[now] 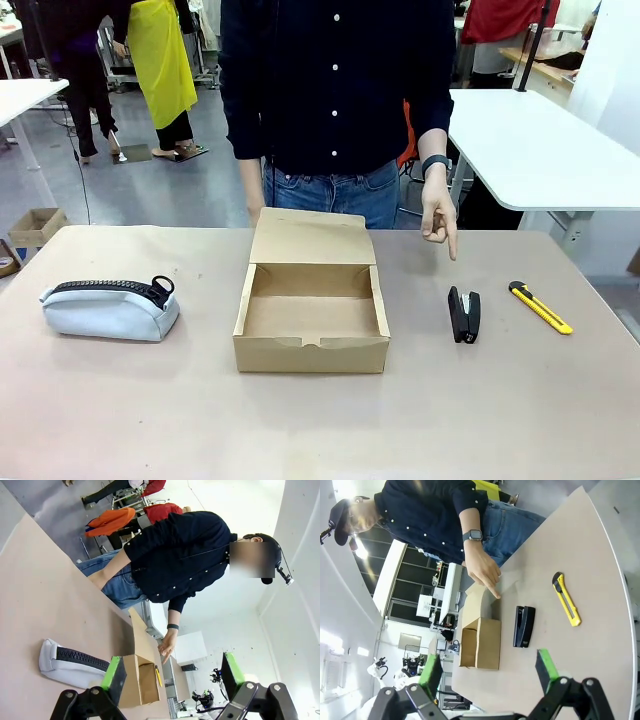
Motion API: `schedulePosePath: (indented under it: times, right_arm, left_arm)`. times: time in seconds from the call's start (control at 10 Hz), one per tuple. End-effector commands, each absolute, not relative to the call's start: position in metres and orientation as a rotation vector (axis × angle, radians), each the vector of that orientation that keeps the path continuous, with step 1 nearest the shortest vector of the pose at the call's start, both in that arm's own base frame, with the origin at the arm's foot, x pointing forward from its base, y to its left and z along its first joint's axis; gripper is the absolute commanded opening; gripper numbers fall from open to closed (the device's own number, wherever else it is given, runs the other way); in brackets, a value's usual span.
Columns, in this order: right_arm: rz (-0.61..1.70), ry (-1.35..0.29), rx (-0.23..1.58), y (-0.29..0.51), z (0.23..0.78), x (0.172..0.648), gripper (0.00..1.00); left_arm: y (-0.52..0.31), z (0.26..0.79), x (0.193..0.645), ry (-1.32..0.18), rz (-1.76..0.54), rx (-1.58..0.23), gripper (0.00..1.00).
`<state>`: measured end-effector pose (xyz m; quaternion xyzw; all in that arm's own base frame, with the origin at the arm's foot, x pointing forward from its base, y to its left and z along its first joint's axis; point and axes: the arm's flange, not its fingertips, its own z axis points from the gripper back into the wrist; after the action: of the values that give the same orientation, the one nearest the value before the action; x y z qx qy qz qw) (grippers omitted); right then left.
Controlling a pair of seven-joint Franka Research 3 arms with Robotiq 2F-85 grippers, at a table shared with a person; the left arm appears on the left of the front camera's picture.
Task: Pack the item into the box.
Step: Pick up the item indicated by the person and place it inside the Mailer Box.
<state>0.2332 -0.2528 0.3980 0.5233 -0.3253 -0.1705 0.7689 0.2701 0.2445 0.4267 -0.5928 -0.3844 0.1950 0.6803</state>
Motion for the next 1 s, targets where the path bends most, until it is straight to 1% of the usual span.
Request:
schedulePosePath:
  times: [0.0, 0.4, 0.5, 0.6, 0.7, 0.9]
  right_arm:
    - [-0.349, -0.743, 1.141, -0.255, 0.4, 0.236, 1.0]
    - [-0.349, -0.743, 1.141, -0.255, 0.4, 0.236, 1.0]
    - [-0.371, -0.712, 1.137, -0.252, 0.4, 0.233, 1.0]
    - [-0.343, -0.661, 1.136, -0.235, 0.409, 0.243, 1.0]
    - [-0.343, -0.619, 1.073, -0.206, 0.42, 0.259, 1.0]
    - [-0.25, -0.495, 0.897, -0.139, 0.438, 0.293, 1.0]
  left_arm:
    - [0.244, 0.428, 0.27, -0.893, 0.424, -1.342, 1.0]
    - [0.244, 0.428, 0.27, -0.893, 0.424, -1.342, 1.0]
    - [0.244, 0.428, 0.27, -0.893, 0.424, -1.342, 1.0]
    - [0.244, 0.428, 0.27, -0.893, 0.424, -1.342, 1.0]
    - [0.244, 0.428, 0.27, -0.893, 0.424, -1.342, 1.0]
    - [0.244, 0.428, 0.27, -0.893, 0.424, -1.342, 1.0]
